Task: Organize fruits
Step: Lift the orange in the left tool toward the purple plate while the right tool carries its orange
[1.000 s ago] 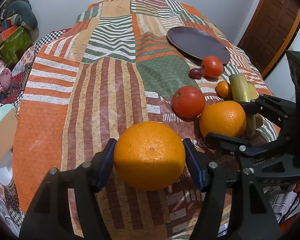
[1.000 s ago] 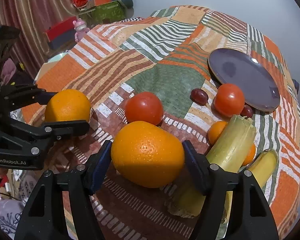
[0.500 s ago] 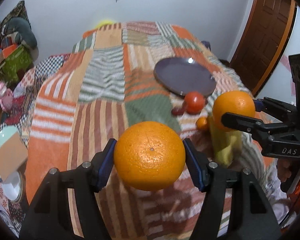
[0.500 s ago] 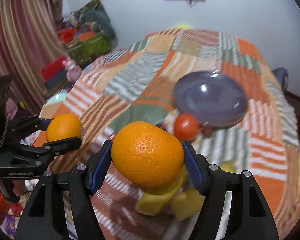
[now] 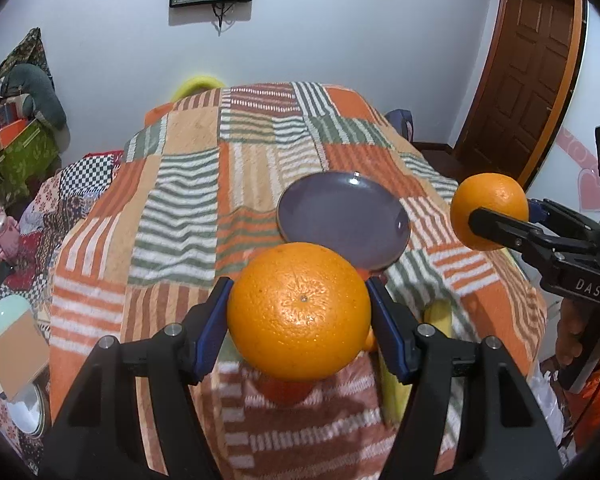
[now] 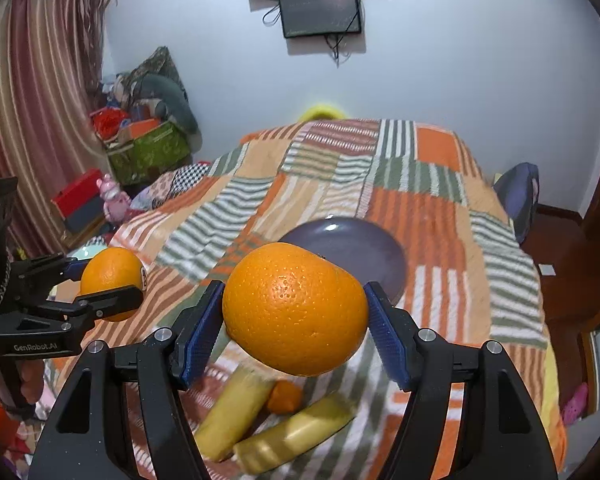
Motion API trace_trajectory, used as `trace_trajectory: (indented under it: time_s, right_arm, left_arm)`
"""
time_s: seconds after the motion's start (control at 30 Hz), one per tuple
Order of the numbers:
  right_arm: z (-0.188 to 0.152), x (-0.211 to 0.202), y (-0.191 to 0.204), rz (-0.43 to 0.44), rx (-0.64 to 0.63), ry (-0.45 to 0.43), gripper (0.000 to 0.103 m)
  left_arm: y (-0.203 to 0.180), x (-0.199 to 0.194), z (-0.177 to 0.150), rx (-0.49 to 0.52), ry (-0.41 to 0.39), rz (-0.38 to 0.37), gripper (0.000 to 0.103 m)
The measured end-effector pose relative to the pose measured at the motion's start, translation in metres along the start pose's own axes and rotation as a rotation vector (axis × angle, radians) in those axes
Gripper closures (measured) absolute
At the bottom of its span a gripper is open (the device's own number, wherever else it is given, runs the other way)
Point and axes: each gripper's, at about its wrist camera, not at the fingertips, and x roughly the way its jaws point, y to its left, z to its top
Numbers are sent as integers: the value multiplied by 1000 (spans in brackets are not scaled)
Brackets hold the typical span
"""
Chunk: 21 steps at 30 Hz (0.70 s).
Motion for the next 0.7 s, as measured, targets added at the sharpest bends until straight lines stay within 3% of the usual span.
trace_trajectory:
  time_s: [0.27,0.7]
  right_arm:
    - [14,2,-17,-12,-7,-54,37]
    - [29,38,-46,-10,18,-50,37]
  left_arm:
    - [-10,24,33,1,-7,4,37]
    - [-20,77,78,42,-8,17,37]
